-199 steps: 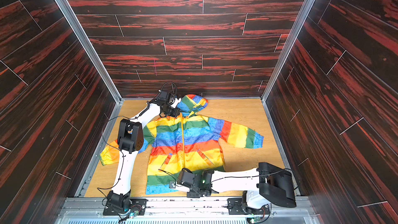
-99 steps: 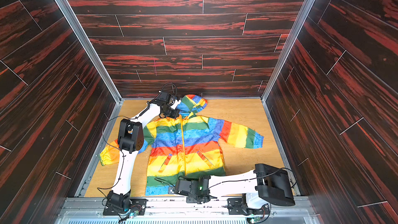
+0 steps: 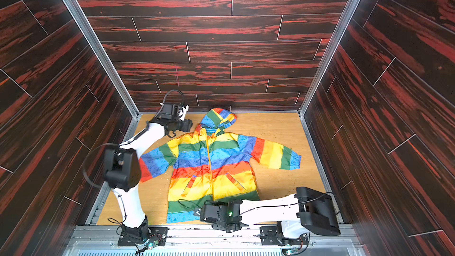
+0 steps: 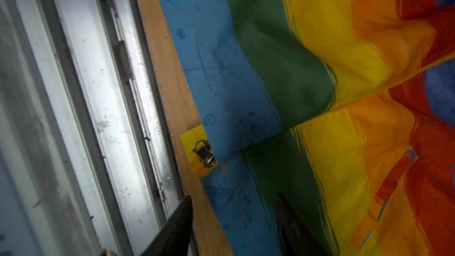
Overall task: Unzip the jacket
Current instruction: Unzip the zipper on the jacket.
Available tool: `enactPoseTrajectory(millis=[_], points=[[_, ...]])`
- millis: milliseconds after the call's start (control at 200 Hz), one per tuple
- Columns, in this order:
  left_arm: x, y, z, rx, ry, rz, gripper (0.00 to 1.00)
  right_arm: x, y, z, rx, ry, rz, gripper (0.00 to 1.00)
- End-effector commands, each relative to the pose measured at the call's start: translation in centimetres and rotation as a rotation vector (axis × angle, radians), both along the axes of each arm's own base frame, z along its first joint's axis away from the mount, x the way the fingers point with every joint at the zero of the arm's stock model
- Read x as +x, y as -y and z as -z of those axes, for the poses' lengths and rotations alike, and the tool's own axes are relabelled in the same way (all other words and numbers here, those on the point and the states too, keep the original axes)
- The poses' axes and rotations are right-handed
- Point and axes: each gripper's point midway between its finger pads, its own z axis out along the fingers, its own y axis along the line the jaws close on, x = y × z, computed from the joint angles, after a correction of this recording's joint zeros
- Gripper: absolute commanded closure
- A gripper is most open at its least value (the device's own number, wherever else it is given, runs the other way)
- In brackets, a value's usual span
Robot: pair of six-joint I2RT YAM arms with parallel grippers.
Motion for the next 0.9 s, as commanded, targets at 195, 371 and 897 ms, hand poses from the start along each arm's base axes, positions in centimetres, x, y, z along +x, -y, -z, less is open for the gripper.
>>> enactPoseTrajectory(millis=[195, 371, 897], points=[[-8.8, -3.1, -4.1, -0.139, 0.011, -0.204, 0.0, 13.2, 5.2, -7.8, 0.298, -0.156, 0.789, 0.39], [-14.6, -3.5, 0.7, -0.254, -0.146, -0.298, 0.06, 22.4, 10.0, -10.4, 0.595, -0.244, 1.116, 0.3], [-23.2, -0.6, 11.7, -0.383, -0.585, -0.427, 0.56, 34.3, 22.8, 1.9, 0.626, -0.542, 1.621, 0.47]])
